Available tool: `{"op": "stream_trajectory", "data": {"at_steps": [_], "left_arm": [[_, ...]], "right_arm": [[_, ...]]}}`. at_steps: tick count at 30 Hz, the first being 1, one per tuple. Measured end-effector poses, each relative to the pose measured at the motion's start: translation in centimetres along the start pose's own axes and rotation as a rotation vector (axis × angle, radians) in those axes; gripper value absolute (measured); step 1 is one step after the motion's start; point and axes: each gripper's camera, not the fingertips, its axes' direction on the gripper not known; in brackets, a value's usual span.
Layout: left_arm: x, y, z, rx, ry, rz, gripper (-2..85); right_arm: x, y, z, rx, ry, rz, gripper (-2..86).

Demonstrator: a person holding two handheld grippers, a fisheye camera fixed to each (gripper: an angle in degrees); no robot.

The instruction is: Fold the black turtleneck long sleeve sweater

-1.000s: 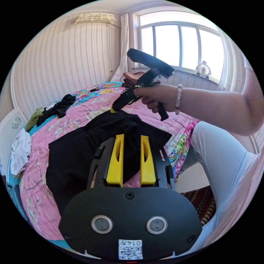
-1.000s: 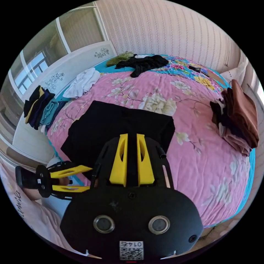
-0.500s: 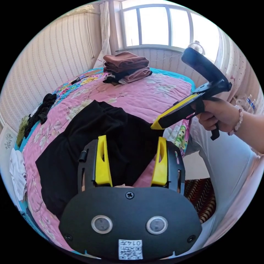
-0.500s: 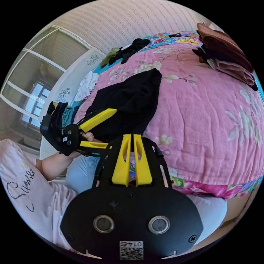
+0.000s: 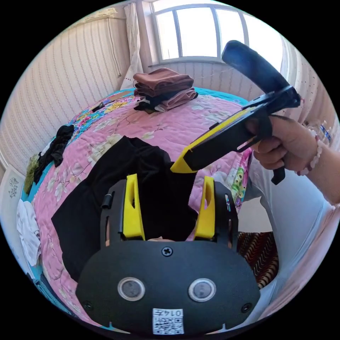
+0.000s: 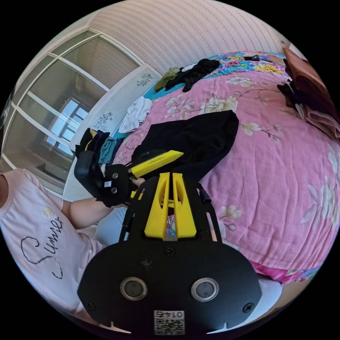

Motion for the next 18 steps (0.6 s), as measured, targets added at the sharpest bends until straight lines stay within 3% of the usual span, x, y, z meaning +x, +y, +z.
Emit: {"op": "stream_trajectory", "data": {"at_steps": [1, 3, 7, 12, 18], "left_arm": [[-0.1, -0.2, 0.4, -0.017, 0.007, -0.02, 15.9], [-0.6, -0.3, 1.9, -0.087, -0.03, -0.084, 1.0], [-2.0, 0.3, 2.0, -0.049, 0.012, -0.148, -0.4], [-3.9, 1.2, 2.3, -0.015, 0.086, -0.23, -0.6], [-4.5, 1.4, 2.8, -0.013, 0.088, -0.234, -0.7]], "right_arm": [[0.0, -0.1, 0.1, -0.001, -0.01, -0.005, 0.9], [-0.7, -0.7, 0.2, -0.015, -0.029, -0.052, 1.8], [-0.7, -1.9, -0.7, 0.01, 0.093, -0.096, 4.6], [6.8, -6.0, -0.5, 0.148, 0.223, 0.048, 16.2], [11.5, -12.2, 4.7, 0.107, 0.199, 0.164, 12.9]]}}
